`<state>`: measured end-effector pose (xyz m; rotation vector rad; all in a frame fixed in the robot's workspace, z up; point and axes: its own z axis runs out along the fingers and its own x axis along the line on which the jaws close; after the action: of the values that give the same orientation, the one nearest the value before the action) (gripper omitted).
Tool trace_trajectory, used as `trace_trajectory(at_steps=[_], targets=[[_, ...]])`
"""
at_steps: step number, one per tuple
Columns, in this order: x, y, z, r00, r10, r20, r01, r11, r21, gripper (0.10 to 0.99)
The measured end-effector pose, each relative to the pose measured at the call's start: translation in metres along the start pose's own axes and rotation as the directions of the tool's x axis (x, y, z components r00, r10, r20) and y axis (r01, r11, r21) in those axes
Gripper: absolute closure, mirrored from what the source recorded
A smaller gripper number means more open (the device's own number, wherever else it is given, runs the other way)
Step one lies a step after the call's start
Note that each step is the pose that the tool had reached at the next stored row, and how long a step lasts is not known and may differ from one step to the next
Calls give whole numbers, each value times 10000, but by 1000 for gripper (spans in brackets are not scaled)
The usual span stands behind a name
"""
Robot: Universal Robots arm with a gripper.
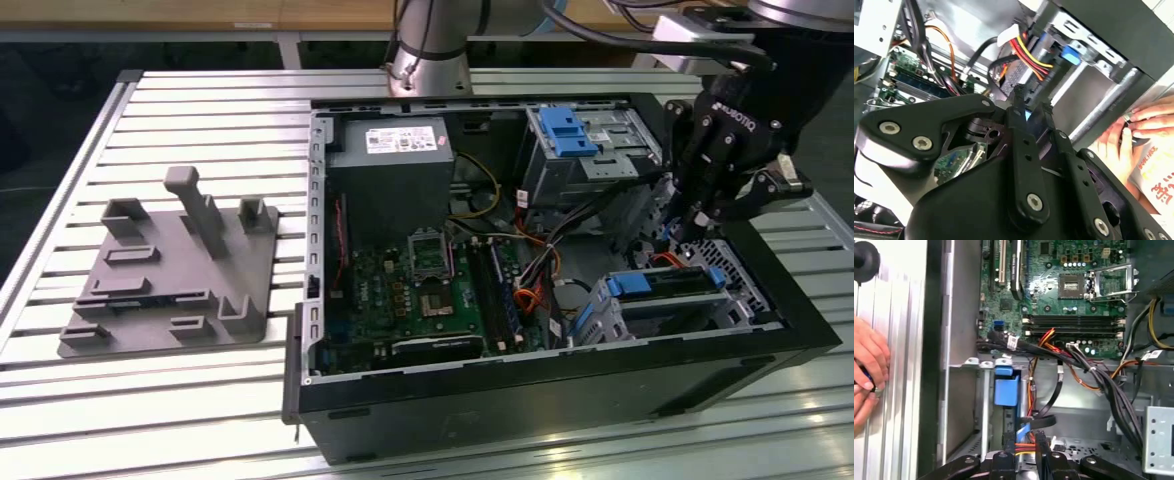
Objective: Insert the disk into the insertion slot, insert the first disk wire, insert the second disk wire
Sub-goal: 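Insert the second disk wire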
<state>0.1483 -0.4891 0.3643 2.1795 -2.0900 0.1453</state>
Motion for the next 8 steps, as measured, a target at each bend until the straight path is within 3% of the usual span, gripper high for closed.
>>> trace_trajectory(at_steps=[2, 8], targets=[[-25, 17, 10, 9999, -36, -134, 36, 10000, 1, 788], [-73, 76, 31, 9978, -142, -644, 142, 9999, -9, 788]])
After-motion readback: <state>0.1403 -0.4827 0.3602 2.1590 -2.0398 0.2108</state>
